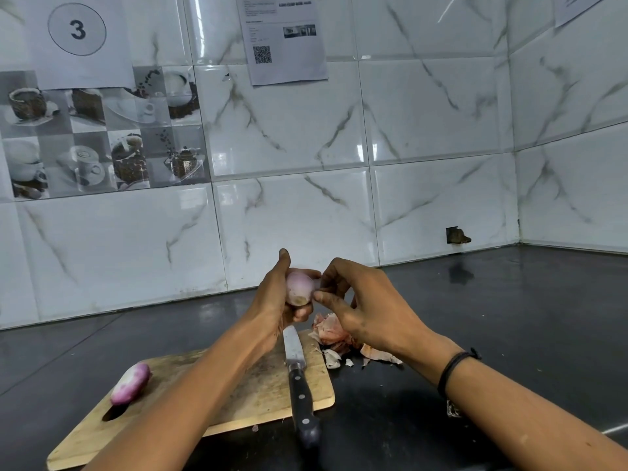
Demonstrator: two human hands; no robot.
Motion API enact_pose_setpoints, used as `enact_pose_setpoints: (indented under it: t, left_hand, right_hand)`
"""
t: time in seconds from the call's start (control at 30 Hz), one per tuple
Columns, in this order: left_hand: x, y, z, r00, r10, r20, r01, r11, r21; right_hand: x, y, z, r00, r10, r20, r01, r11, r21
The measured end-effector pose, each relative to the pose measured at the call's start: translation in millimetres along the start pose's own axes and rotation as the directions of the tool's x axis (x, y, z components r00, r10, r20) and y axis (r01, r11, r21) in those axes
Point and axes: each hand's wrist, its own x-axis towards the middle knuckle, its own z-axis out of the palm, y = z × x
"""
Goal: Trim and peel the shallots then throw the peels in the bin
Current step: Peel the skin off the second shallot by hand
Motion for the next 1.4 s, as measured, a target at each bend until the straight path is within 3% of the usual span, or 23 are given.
enact_pose_setpoints:
  t: [0.2,0.3,0.4,0.57,0.8,1.07,1.2,1.4]
  left_hand:
    - [3.1,-2.8,5.3,0.999,-0.037,0.012,0.038,0.993,-0.112]
    - [3.1,-4.1,10.5,0.998,-0.055,0.014,0.056,0.991,-0.119]
    - [1.6,-6.0,12.4,0.997,-0.062,0.041,0.068,0.986,-0.152]
    - [-5.0,-5.5,13.6,0.982,-0.107,0.159,0.144,0.958,-0.248]
    - [-5.1,-4.3,18.4,0.986,-0.132,0.102,0.148,0.974,-0.170]
    - [-7.2,-6.1,14.1,0.975,-0.103,0.198,0.134,0.979,-0.154]
    - [-10.0,-6.8,17.3,0.963,-0.106,0.249,0.147,0.977,-0.154]
    - [-12.3,-5.6,23.9,0.988,-0.119,0.094,0.137,0.968,-0.211]
  right_hand:
    - [-0.5,17.3,0.2,0.964,0.255,-0.069,-0.263,0.954,-0.147]
    - [-1.5,6.3,-0.1,0.978,0.185,-0.093,-0.187,0.982,-0.013]
    - [-3.2,-5.9,0.6,0.990,0.137,-0.018,-0.135,0.988,0.080]
    - [-4.3,-7.7,-1.6,0.984,0.172,-0.041,-0.160,0.967,0.198]
    - [0.2,-1.1,-0.1,0.974,0.220,-0.062,-0.176,0.893,0.413]
    - [0.6,0.8,0.3,0.966,0.240,-0.100,-0.211,0.948,0.239]
    - [-3.2,-5.3,-3.6,0.961,0.241,-0.136,-0.197,0.941,0.274]
    - [-6.1,-8.4,1.6,0.991,0.109,-0.071,-0.103,0.991,0.088]
